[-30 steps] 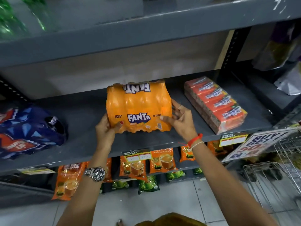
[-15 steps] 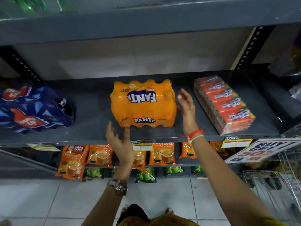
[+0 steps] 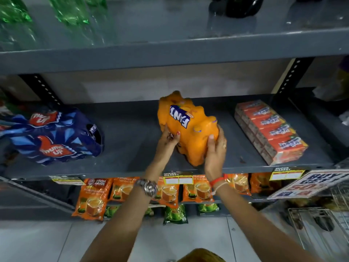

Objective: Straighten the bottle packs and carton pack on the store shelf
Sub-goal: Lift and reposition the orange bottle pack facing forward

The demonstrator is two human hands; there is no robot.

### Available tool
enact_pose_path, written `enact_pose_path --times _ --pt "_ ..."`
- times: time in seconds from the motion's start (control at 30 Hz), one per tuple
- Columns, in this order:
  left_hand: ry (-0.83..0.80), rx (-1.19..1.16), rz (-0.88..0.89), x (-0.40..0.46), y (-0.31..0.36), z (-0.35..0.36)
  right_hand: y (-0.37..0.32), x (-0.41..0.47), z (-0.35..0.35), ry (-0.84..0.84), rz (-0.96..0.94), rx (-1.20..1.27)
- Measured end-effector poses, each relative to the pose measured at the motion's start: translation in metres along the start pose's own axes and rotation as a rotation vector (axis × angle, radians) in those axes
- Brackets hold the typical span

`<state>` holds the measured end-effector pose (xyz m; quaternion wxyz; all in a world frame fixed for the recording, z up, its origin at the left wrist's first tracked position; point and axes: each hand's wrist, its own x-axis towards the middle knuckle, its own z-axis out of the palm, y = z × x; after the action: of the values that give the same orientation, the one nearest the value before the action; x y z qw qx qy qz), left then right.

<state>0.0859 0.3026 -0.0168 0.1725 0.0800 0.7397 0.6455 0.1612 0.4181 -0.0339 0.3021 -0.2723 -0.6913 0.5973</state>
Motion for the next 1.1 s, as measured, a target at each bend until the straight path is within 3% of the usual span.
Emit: enact_pose_path --times 0.1,0.17,0.27,0.4,0.47,0.57,0.63,0.67,0.77,0.83,0.93,1.1 --pt "-0.104 0.022 -0.019 0.02 0.012 -0.022 0.002 -0.046 0.02 0.058 0.043 -0.024" --pt "-0.055 0.014 -0.034 0.03 0.019 -0.032 0.0 -0.077 0.038 -0.03 0.142 -0.014" --pt "0.143 -0.117 -0.085 0.037 0.024 -0.05 0.005 -0.113 0.065 -0.232 -0.21 -0.084" --pt "0.314 -0.165 -0.019 0.02 0.006 -0.073 0.004 -0.106 0.082 -0.604 -0.289 -0.038" --pt "0.278 -0.226 0.05 0.008 -0.002 -0.072 -0.007 -0.09 0.078 -0.488 -0.281 -0.02" --pt "0.186 -0.285 0.107 -0.004 -0.012 -0.065 -0.023 -0.047 0.07 0.081 -0.17 0.149" --pt "0.137 -0.267 0.135 -0.004 -0.02 -0.065 -0.036 -0.018 0.063 0.312 -0.103 0.136" --pt "0.121 -0.264 0.138 -0.003 -0.021 -0.066 -0.032 -0.004 0.058 0.318 -0.048 0.104" --pt "0.1 -0.26 0.125 0.004 -0.022 -0.071 -0.009 0.022 0.051 0.102 0.182 -0.053" --pt "0.091 -0.25 0.108 0.007 -0.02 -0.074 -0.005 0.02 0.049 0.038 0.165 -0.187" --pt "0.08 -0.233 0.1 0.013 -0.022 -0.083 -0.02 0.01 0.051 0.134 0.066 -0.122" --pt "0.057 -0.158 0.096 0.017 -0.019 -0.089 -0.018 -0.004 0.054 0.143 0.126 0.033"
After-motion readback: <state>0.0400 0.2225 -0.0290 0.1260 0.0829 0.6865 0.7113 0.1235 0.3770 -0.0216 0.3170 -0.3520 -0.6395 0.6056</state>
